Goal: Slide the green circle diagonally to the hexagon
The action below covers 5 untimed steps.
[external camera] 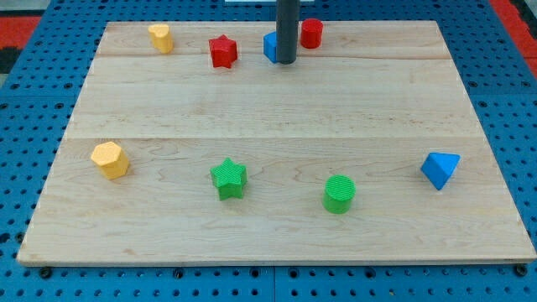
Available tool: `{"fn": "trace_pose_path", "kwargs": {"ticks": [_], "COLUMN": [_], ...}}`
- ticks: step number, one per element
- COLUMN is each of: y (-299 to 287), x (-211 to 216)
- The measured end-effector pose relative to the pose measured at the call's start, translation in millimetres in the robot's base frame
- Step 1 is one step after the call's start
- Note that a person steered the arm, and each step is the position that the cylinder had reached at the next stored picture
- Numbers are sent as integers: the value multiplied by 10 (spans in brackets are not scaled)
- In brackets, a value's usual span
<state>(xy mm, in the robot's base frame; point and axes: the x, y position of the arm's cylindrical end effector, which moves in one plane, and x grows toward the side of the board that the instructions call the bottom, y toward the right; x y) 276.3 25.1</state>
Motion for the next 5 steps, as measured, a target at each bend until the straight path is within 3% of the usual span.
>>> {"fn": "trace_pose_path", "kwargs": {"ticks": [1,3,5], "y": [3,336,283], "x": [18,897,1305]}}
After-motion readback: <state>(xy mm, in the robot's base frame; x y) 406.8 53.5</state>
